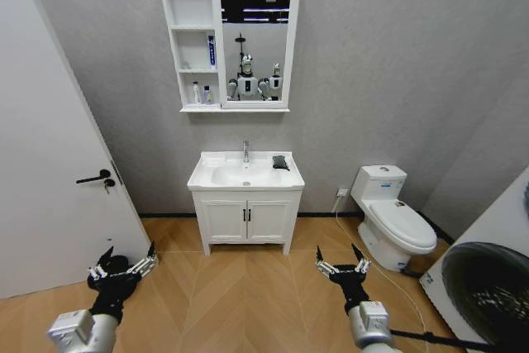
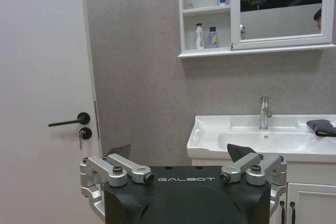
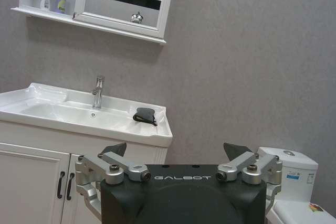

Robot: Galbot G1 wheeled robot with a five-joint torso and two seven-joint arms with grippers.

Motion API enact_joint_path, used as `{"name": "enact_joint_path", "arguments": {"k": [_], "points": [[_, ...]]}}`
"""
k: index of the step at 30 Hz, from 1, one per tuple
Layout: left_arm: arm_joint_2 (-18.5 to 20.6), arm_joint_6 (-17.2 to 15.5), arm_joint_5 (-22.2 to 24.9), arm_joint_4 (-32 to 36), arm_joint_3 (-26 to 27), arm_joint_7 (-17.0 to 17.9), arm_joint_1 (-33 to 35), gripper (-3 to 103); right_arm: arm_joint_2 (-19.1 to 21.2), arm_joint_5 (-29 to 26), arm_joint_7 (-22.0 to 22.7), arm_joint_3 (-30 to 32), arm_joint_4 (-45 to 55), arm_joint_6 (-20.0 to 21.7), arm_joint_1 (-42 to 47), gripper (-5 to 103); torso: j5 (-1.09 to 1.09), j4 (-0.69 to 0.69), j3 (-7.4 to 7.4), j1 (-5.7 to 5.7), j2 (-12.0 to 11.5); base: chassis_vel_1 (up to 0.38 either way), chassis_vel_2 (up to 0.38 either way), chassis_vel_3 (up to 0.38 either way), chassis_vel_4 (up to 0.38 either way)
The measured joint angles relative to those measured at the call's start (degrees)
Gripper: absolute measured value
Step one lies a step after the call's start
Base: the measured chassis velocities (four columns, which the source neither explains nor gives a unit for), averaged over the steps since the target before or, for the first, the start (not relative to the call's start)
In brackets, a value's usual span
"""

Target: Move facial cleanser and shampoo from washbasin to cabinet, then wipe washbasin with towel.

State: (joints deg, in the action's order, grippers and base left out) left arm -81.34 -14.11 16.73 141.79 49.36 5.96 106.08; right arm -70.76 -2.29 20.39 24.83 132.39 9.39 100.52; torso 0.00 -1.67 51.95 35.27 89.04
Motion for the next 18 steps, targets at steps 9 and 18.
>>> {"name": "enact_joint_path", "arguments": {"k": [9, 18], "points": [[0.0, 0.0, 0.0, 0.0, 0.0, 0.0, 0.0, 100, 0.0, 0.0, 0.0, 0.0, 0.0, 0.0, -0.01, 100, 0.0, 0.0, 0.0, 0.0, 0.0, 0.0, 0.0, 0.0, 0.0], [0.0, 0.0, 0.0, 0.0, 0.0, 0.0, 0.0, 100, 0.0, 0.0, 0.0, 0.0, 0.0, 0.0, 0.0, 100, 0.0, 0.0, 0.0, 0.0, 0.0, 0.0, 0.0, 0.0, 0.0]]}}
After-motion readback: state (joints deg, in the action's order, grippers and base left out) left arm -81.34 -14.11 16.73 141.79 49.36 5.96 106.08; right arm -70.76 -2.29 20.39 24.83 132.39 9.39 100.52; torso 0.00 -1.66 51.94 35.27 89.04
